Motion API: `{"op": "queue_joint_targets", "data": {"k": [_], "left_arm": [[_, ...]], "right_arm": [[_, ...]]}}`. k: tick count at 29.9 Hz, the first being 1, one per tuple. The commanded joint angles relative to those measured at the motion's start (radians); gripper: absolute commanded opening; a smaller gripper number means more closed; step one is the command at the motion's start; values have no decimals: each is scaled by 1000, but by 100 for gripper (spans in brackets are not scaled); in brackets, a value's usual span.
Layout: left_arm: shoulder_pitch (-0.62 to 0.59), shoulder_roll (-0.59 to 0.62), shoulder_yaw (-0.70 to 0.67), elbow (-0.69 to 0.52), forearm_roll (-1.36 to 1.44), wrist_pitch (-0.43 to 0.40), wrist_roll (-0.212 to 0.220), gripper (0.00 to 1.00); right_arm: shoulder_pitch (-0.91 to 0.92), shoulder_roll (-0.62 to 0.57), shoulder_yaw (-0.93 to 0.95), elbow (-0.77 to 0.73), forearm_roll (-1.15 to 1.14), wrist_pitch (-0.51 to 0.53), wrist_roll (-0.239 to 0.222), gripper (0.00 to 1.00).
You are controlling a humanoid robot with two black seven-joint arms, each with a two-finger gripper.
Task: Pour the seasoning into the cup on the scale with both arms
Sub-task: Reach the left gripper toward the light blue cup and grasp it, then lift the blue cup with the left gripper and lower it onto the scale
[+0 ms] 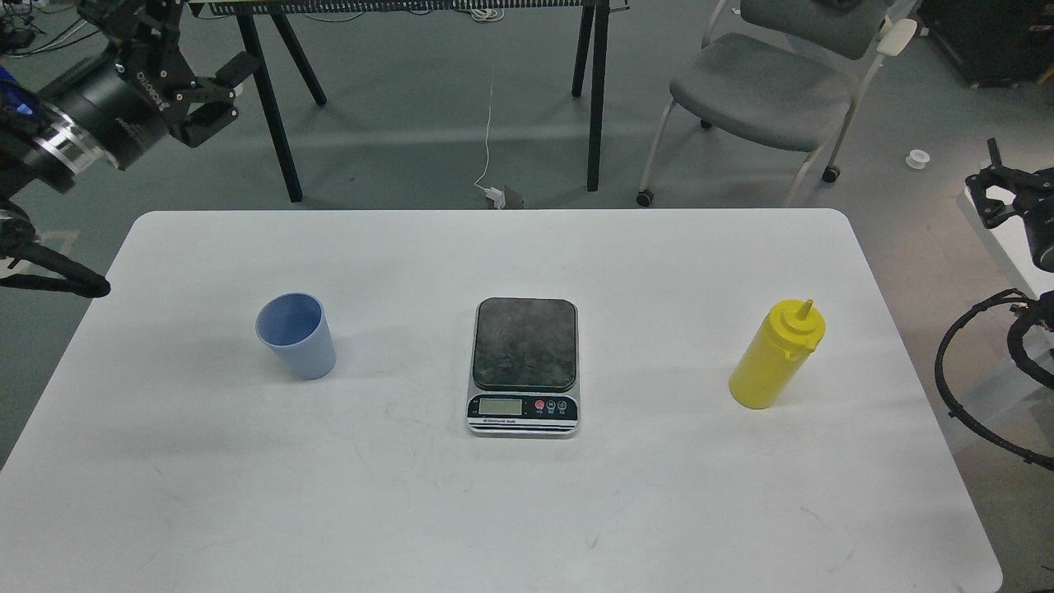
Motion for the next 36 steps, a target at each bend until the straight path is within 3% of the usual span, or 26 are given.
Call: {"op": "queue_joint_targets", "data": {"k": [1, 8, 13, 23, 26, 31, 34, 36], "left_arm": [[-17, 0, 4, -37, 299, 5, -15, 96], [-11, 5, 19, -69, 896, 15, -21, 88], [-8, 5, 146, -56, 1168, 76, -84, 85], [-37, -1, 563, 131, 1222, 333, -87, 79], [-39, -7, 642, 210, 1213, 380, -92, 76], [-34, -10, 671, 217, 1153, 394, -109, 70], [-33, -29, 674, 227, 1131, 394, -112, 58], [-31, -30, 677, 228, 1133, 393, -113, 37]], "right_arm": [[-2, -3, 2, 1, 0, 0, 0, 100], [-2, -8, 7, 0, 0, 0, 1, 100], [-3, -8, 7, 0, 0, 0, 1, 100], [-8, -11, 10, 0, 0, 0, 1, 100], [-9, -11, 10, 0, 0, 0, 3, 100], [-11, -9, 11, 0, 0, 0, 6, 100], [-11, -9, 11, 1, 0, 0, 6, 100], [-9, -9, 11, 1, 0, 0, 6, 100]]}}
